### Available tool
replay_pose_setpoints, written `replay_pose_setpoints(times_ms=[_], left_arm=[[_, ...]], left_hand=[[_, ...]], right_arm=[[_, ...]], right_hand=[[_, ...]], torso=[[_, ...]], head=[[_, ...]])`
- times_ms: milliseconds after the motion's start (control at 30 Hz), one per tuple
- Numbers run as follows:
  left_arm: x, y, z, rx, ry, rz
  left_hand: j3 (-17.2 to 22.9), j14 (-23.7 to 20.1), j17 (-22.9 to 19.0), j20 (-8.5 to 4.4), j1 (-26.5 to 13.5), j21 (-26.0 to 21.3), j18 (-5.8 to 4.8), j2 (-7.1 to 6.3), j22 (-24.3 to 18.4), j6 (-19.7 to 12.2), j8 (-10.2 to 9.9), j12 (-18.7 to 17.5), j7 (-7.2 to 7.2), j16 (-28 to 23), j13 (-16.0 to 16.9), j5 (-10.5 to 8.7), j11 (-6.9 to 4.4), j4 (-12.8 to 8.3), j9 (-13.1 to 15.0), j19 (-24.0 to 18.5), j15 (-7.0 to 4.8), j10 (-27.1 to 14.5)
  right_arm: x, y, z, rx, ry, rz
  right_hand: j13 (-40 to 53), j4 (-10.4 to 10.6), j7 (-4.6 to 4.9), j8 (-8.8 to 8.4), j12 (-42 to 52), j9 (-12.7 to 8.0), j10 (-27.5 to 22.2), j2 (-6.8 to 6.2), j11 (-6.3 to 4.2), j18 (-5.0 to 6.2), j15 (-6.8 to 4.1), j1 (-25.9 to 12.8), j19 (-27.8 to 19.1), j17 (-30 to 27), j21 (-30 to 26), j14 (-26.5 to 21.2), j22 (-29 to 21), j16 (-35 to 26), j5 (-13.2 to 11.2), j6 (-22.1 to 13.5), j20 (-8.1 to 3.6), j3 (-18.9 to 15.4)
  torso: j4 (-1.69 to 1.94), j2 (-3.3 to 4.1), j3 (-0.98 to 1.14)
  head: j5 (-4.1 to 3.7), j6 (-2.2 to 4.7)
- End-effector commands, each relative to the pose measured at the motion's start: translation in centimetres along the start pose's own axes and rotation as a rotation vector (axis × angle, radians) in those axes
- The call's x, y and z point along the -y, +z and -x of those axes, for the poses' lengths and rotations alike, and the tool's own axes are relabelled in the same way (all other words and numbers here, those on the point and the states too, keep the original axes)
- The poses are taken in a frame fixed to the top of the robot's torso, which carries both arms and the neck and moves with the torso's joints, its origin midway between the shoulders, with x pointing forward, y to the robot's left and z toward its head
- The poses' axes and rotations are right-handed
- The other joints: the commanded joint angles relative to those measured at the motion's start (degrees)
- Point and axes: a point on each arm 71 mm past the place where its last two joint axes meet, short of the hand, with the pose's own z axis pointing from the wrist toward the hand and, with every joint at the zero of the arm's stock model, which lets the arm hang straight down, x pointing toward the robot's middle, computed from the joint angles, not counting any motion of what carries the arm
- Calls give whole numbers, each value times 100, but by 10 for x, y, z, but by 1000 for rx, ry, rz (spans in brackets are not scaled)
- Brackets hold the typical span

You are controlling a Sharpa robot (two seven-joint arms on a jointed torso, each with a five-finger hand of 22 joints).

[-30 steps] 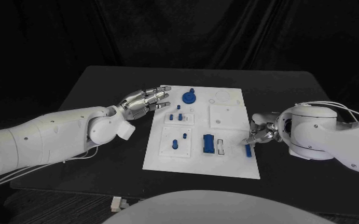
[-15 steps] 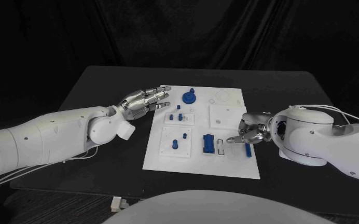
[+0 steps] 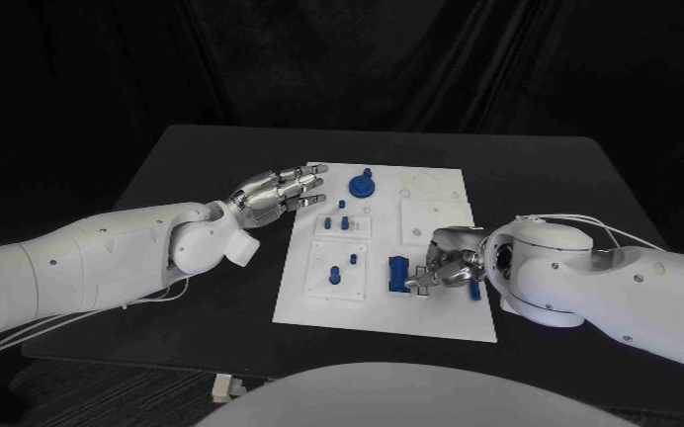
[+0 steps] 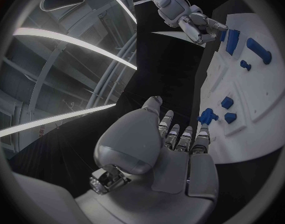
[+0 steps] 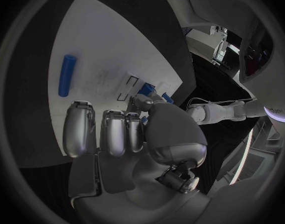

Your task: Assemble the parts on the task board

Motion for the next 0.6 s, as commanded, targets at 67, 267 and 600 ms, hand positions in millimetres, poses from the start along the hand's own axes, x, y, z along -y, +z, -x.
replay_pose_setpoints(times_ms=[67,267,600], left_arm=[[0,0,-1,-12,-11,-10],[0,0,-1,-13,-12,-9],[-2,0,-1,-12,-13,-4]], left_hand=[[36,-1,6,30,-1,28,92,63,-4,12,27,24,41,25,5,34,43,-3,8,2,49,-6],[36,-1,6,30,-1,28,92,63,-4,12,27,24,41,25,5,34,43,-3,8,2,49,-6],[36,-1,6,30,-1,28,92,63,-4,12,27,24,41,25,5,34,43,-3,8,2,49,-6]], right_arm=[[-5,5,-5,4,2,34],[-8,9,-8,3,6,47],[-9,12,-9,4,8,49]], right_hand=[[1507,-33,-22,347,15,626,585,-21,-39,-2,-45,45,163,764,-42,486,1093,25,-28,32,-28,-5],[1507,-34,-22,345,15,627,585,-21,-39,-1,-45,47,162,762,-45,485,1092,24,-30,30,-29,-6],[1507,-33,-23,295,15,619,585,-12,-40,6,-47,49,152,721,-75,478,1082,8,-46,-5,-30,-5]], torso=[[4,6,0],[5,2,-1],[0,1,0]], head=[[-4,-1],[0,-1],[2,-1]])
